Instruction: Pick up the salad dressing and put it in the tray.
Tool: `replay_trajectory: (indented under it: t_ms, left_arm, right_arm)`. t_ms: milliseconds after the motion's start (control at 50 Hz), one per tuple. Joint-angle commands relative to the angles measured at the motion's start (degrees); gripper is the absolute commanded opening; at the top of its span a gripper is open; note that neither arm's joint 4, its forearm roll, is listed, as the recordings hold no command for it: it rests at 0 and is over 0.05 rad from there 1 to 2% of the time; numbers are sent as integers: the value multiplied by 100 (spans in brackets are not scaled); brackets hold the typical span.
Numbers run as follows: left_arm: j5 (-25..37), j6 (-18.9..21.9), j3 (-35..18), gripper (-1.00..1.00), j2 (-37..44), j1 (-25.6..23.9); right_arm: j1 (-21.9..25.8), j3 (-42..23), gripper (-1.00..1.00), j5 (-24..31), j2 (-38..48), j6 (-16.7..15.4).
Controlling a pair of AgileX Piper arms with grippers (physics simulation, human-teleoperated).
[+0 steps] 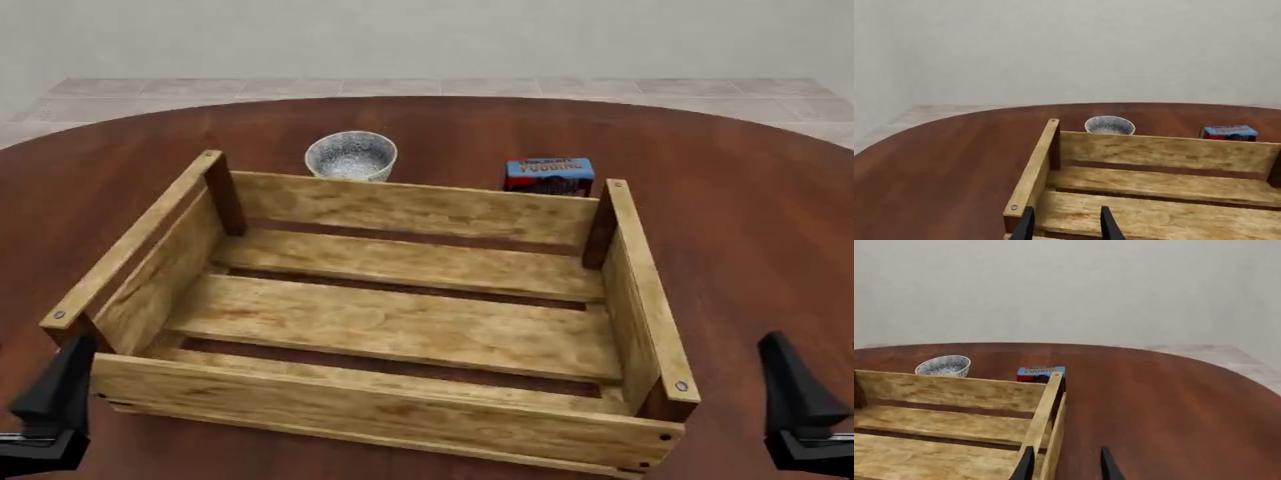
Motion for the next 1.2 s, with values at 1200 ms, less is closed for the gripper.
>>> replay_trajectory:
  t_ms: [1200]
  left_arm:
    - [2355,957,-2277,100,190,893]
  right_arm:
    - [1,-5,100,-116,214,26]
